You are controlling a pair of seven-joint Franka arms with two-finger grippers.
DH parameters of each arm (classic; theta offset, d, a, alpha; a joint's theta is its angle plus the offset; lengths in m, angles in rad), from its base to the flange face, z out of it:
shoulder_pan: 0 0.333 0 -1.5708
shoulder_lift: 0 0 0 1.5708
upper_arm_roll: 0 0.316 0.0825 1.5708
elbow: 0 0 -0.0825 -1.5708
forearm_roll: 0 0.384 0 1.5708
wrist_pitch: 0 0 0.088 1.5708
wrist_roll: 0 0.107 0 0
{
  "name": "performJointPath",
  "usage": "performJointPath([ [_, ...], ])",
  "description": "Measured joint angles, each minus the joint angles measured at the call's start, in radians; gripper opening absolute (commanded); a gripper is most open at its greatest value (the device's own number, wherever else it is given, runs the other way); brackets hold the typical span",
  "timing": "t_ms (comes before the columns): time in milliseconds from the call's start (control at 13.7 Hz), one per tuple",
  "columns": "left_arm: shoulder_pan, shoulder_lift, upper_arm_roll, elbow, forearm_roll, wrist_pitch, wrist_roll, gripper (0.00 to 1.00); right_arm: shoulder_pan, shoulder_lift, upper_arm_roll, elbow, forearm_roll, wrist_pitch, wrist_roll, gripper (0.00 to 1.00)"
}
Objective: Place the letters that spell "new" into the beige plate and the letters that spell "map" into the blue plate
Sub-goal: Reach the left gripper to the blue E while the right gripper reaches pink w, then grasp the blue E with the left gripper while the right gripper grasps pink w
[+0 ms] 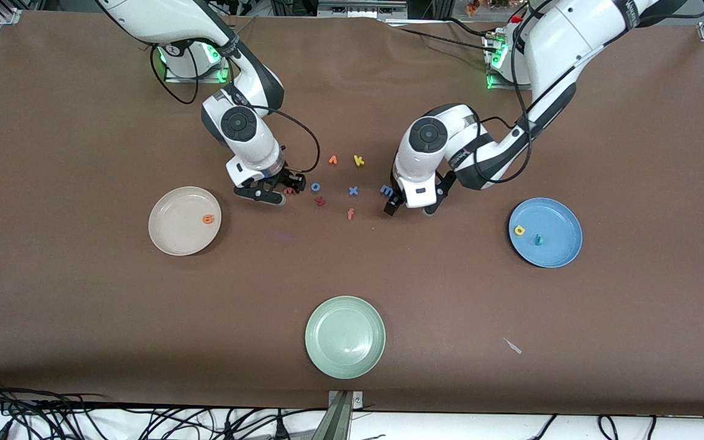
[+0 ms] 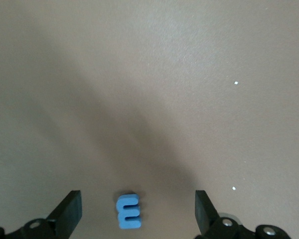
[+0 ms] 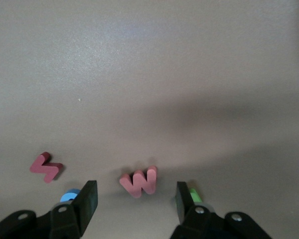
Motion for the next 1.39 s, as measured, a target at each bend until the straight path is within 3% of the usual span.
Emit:
performJointPath([
  [659,-0.098,0.056,0.048,0.01,0.036,0.027,-0.138,0.86,0.006,0.032,-0.002,-0.035,-0.016,0.097,0.001,0.7],
  [1244,-0.11,0.073,0.056,0.014,0.036,0.038,-0.169,0.52,0.006,0.04,-0.005,-0.049,-0.019,0.128,0.002,0.62],
  [1390,-0.11,0.075,0.058,0.017,0.036,0.042,-0.17,0.36,0.006,0.042,-0.005,-0.054,-0.02,0.139,0.002,0.58],
])
